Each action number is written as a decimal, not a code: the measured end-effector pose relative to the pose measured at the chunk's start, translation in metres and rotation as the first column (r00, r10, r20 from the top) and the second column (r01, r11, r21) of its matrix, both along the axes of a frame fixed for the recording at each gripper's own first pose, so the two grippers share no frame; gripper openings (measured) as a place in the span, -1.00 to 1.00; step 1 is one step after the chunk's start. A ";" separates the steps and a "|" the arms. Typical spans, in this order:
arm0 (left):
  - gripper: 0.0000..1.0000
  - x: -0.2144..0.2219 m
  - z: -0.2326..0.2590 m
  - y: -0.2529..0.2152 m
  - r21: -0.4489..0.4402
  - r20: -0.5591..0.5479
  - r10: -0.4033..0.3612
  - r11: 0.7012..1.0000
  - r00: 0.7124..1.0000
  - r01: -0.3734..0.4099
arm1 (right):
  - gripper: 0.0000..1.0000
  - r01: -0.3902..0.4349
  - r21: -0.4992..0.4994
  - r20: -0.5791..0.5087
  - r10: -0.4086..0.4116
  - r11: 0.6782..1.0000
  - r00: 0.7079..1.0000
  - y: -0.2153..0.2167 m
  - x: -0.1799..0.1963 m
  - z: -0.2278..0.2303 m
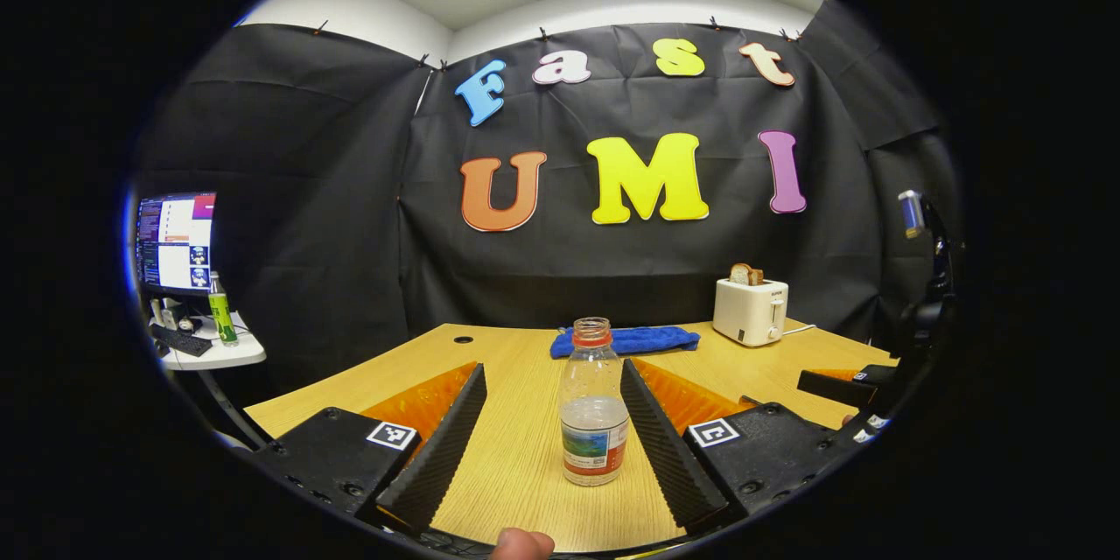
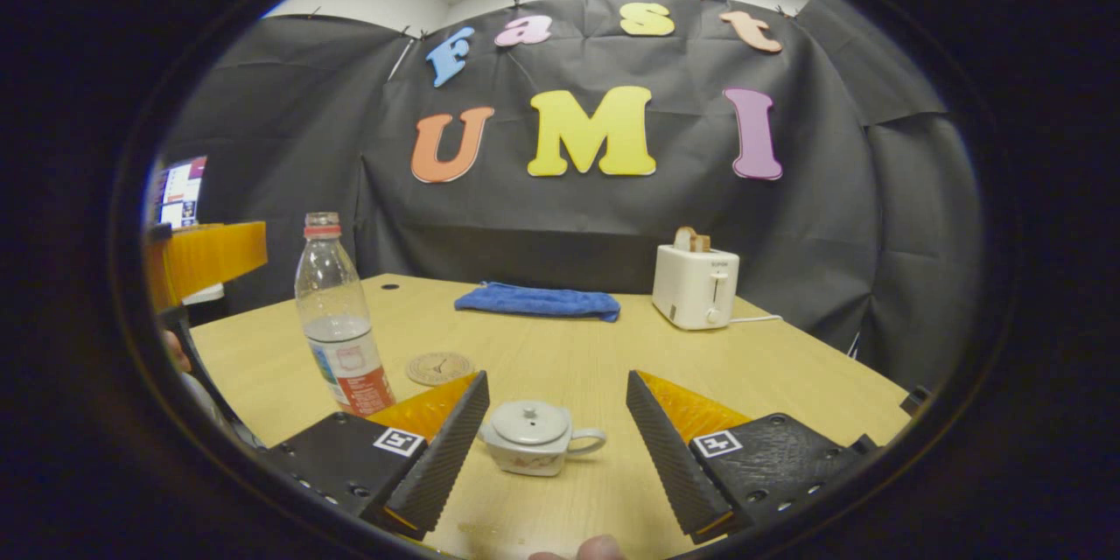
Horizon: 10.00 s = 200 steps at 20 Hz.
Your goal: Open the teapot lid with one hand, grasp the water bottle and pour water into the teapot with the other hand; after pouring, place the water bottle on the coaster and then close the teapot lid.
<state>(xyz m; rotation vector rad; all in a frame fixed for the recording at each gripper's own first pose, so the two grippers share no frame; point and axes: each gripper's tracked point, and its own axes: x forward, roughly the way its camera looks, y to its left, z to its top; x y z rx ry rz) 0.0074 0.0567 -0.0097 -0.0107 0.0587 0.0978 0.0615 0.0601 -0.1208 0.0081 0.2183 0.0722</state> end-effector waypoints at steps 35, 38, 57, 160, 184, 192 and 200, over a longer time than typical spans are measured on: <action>0.93 0.005 -0.006 0.012 -0.020 -0.022 -0.019 1.000 1.000 0.019 | -0.99 -0.098 -0.038 -0.048 0.097 0.994 0.994 0.024 0.034 -0.009; 0.93 0.008 -0.014 0.009 -0.024 -0.040 -0.034 0.999 0.999 0.033 | -0.99 -0.106 -0.031 -0.027 0.105 0.994 0.994 0.021 0.029 0.003; 0.94 0.022 -0.117 -0.040 -0.094 -0.250 -0.120 0.991 0.961 0.099 | -0.99 -0.125 -0.022 0.011 0.125 0.992 0.992 -0.028 -0.004 0.026; 0.49 0.085 -0.053 -0.040 0.852 -0.261 0.163 -0.424 0.951 0.307 | -0.99 -0.092 0.064 -0.009 0.093 0.994 0.996 -0.133 -0.039 -0.004; 0.48 0.085 -0.030 -0.052 0.775 -0.223 0.188 -0.561 0.957 0.291 | -1.00 -0.084 0.096 0.003 0.084 0.992 0.996 -0.143 -0.042 -0.004; 0.48 0.084 -0.042 -0.047 0.830 -0.258 0.165 -0.466 0.952 0.306 | -1.00 -0.072 0.081 -0.005 0.072 0.994 0.997 -0.142 -0.043 -0.003; 0.48 0.073 -0.092 -0.017 0.907 -0.397 0.056 0.176 0.916 0.382 | -1.00 -0.075 0.052 -0.001 0.075 0.996 0.997 -0.123 -0.041 0.011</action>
